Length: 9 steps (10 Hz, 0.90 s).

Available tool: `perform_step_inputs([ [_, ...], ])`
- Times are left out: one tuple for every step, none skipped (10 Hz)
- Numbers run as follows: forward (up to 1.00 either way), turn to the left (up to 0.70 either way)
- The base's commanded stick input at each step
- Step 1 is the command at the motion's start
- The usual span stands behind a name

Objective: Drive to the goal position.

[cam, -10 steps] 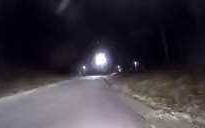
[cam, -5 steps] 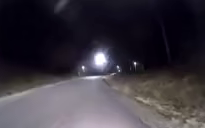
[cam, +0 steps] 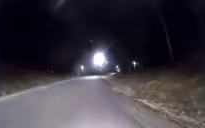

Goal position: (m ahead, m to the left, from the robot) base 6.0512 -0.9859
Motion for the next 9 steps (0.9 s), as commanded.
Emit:
perform_step_inputs([
  [0.85,0.00],
  [0.85,0.00],
  [0.85,0.00],
  [0.85,0.00],
  [0.85,0.00],
  [0.85,0.00],
  [0.85,0.00],
  [0.85,0.00],
  [0.85,0.11],
])
